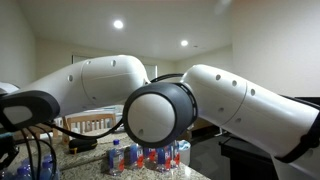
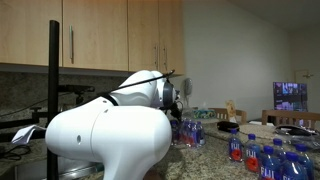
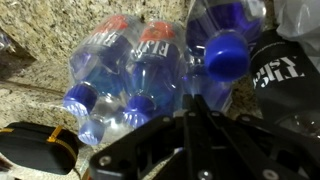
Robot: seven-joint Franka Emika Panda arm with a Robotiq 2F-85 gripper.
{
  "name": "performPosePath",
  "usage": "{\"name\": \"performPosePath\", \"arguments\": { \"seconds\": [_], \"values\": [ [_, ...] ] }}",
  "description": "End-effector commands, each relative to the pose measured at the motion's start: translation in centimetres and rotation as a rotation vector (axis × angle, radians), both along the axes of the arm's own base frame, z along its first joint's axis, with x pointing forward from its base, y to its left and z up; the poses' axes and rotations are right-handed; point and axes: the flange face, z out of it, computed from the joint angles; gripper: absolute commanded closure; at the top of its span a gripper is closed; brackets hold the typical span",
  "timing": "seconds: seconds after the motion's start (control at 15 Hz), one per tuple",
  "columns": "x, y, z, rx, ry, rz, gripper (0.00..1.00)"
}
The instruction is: Arrange some of the bottle on the counter
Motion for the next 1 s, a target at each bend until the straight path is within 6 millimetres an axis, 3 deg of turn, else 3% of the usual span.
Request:
{"name": "performPosePath", "arguments": {
  "seconds": [0.0,0.93],
  "values": [
    [0.16,-0.3,0.42,-0.002,0.029,0.023,0.93],
    [0.0,0.0,0.0,0.0,0.0,0.0,0.93]
  ]
}}
